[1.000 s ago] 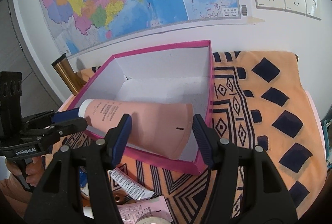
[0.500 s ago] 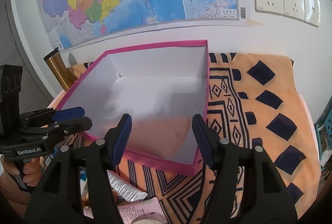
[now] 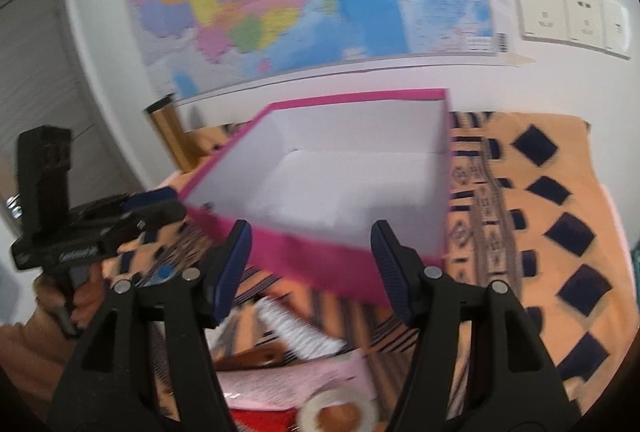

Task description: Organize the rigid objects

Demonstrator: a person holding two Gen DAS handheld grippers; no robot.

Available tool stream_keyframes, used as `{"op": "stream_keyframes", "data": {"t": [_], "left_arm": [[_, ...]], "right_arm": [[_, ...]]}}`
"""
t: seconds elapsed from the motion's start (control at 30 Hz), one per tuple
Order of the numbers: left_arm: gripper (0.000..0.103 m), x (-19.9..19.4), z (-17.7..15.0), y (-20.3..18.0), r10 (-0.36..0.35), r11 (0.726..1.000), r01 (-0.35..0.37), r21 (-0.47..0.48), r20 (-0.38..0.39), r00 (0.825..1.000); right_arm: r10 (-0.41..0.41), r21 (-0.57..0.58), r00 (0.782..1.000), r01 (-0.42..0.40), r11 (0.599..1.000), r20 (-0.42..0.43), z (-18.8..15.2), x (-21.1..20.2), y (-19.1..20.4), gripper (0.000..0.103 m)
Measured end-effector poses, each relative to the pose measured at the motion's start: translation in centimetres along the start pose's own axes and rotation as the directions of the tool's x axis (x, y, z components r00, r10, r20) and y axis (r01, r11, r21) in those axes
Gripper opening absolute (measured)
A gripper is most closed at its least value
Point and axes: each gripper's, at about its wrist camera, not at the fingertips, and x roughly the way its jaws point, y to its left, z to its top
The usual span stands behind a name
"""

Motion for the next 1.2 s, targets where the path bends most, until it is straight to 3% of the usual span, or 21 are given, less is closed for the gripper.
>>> {"op": "stream_keyframes", "data": {"t": [0.33, 0.57, 0.77, 1.2], "left_arm": [[0.056, -1.2, -5.7, 4.0, 0.067, 0.993, -0.078, -0.089, -0.116, 0.991], [0.056, -1.0, -7.8, 4.9, 0.033, 0.992, -0.053, -0.112, -0.177, 0.984], [0.056, -0.6, -8.5, 4.9, -0.001, 0.993, -0.022, -0.118, -0.195, 0.981], [0.048, -1.2, -9.2, 4.0, -0.060, 0.994, 0.040, -0.102, -0.199, 0.978]], "right_arm": [[0.173, -0.003, 0.973, -0.176, 0.984, -0.152, -4.4, 3.7, 4.8, 0.063], [0.236, 0.019, 0.941, -0.239, 0.971, -0.243, -6.4, 6.4, 6.8, 0.063], [0.253, 0.041, 0.925, -0.252, 0.967, -0.285, -7.2, 7.9, 7.7, 0.063], [0.244, 0.079, 0.917, -0.230, 0.970, -0.315, -6.9, 9.5, 7.9, 0.053]]}}
